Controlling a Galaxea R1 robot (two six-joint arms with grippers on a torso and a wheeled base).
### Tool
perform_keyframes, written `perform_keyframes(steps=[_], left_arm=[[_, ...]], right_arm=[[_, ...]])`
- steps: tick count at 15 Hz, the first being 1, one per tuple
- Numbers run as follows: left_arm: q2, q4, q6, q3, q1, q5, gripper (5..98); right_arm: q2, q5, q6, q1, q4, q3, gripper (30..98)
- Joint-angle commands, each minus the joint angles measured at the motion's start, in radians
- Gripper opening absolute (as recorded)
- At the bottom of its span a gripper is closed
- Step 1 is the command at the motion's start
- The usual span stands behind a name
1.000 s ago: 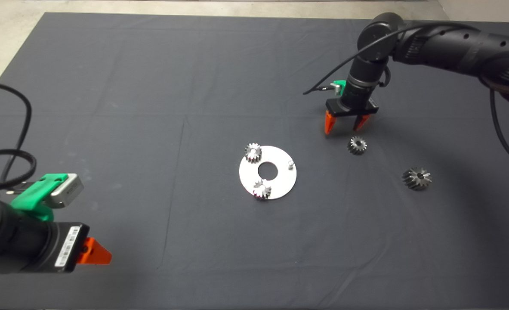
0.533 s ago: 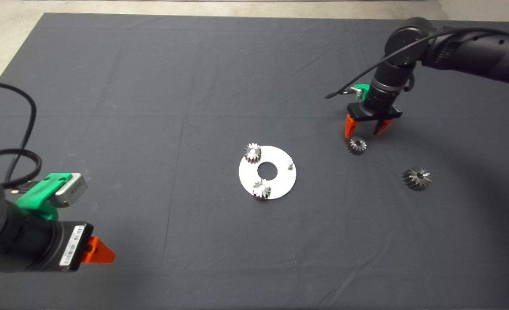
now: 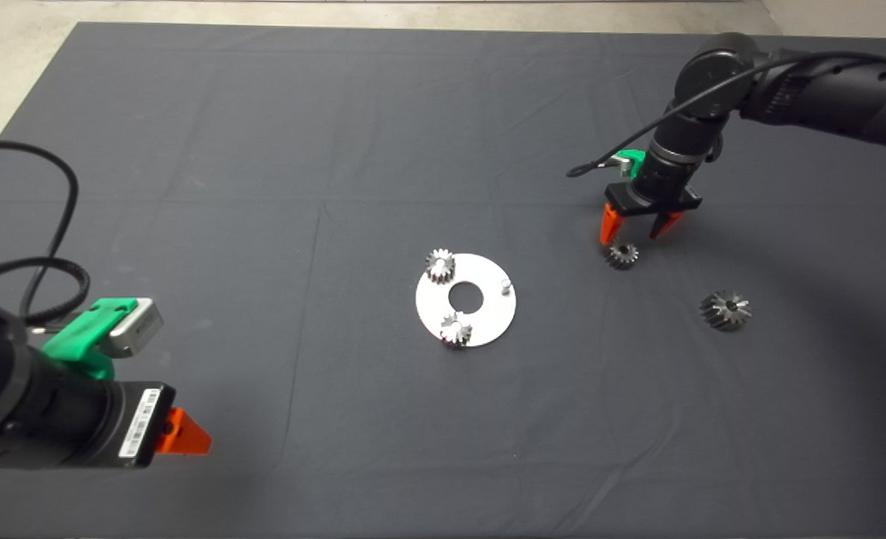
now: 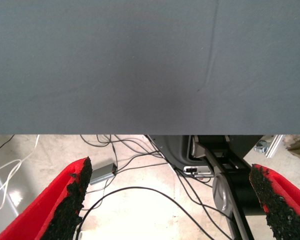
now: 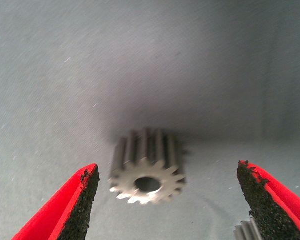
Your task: Remove an incorrectly installed larger gear and replace it with the correct smaller gear
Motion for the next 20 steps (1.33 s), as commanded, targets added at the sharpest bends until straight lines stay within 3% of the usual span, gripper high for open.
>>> perform_keyframes(steps=[1,4,9,13,20], left_arm=[[-0.001,0.009,-0.008,0.008,-0.002,0.066,79.4],[0.0,0.019,-0.018,0.01,0.001,0.066,79.4],[0.0,0.043,-0.019,0.014,0.027,0.066,79.4],[0.002,0.05,-0.019,0.013,0.027,0.066,79.4],[0.0,0.062,-0.019,0.016,0.027,0.066,79.4]], right_arm=[[-0.046,-0.082,0.039,0.022,0.0,0.136,72.7],[-0.105,-0.081,0.088,0.013,-0.065,0.235,72.7],[-0.103,-0.081,0.136,-0.03,-0.19,0.317,72.7],[-0.093,-0.079,0.137,-0.028,-0.255,0.33,72.7],[-0.079,-0.077,0.136,-0.027,-0.291,0.338,72.7]])
